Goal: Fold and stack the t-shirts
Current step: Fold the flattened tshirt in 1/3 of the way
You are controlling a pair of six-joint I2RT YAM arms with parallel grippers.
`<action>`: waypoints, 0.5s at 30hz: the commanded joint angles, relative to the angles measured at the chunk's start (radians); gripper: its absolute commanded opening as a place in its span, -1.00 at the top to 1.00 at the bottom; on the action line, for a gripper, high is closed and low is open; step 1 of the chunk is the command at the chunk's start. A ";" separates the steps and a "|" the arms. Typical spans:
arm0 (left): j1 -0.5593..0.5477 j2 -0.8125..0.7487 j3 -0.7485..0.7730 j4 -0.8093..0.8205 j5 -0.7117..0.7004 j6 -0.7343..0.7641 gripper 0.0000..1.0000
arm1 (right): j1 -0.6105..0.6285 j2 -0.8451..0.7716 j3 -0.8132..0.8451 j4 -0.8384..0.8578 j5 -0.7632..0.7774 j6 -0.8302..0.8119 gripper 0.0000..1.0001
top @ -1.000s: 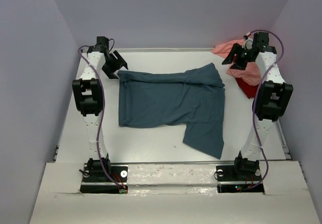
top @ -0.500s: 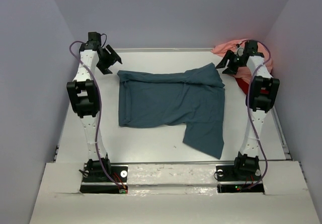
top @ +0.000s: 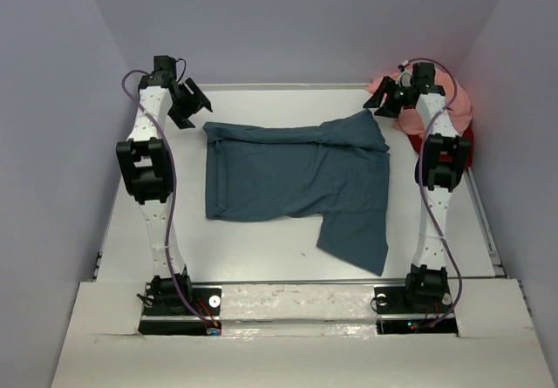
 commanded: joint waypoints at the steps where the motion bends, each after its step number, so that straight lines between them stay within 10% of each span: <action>1: -0.001 -0.053 0.035 -0.023 0.013 0.029 -0.64 | 0.029 0.032 0.036 0.032 -0.017 0.014 -0.32; 5: 0.000 -0.048 0.044 -0.029 0.012 0.035 -0.63 | 0.039 0.050 0.042 0.050 -0.014 0.021 -0.18; 12: 0.000 -0.042 0.043 -0.032 0.010 0.038 -0.61 | 0.039 0.069 0.068 0.061 0.028 0.030 1.00; 15: -0.001 -0.041 0.038 -0.032 0.009 0.038 -0.61 | 0.039 0.061 0.068 0.061 0.064 0.020 1.00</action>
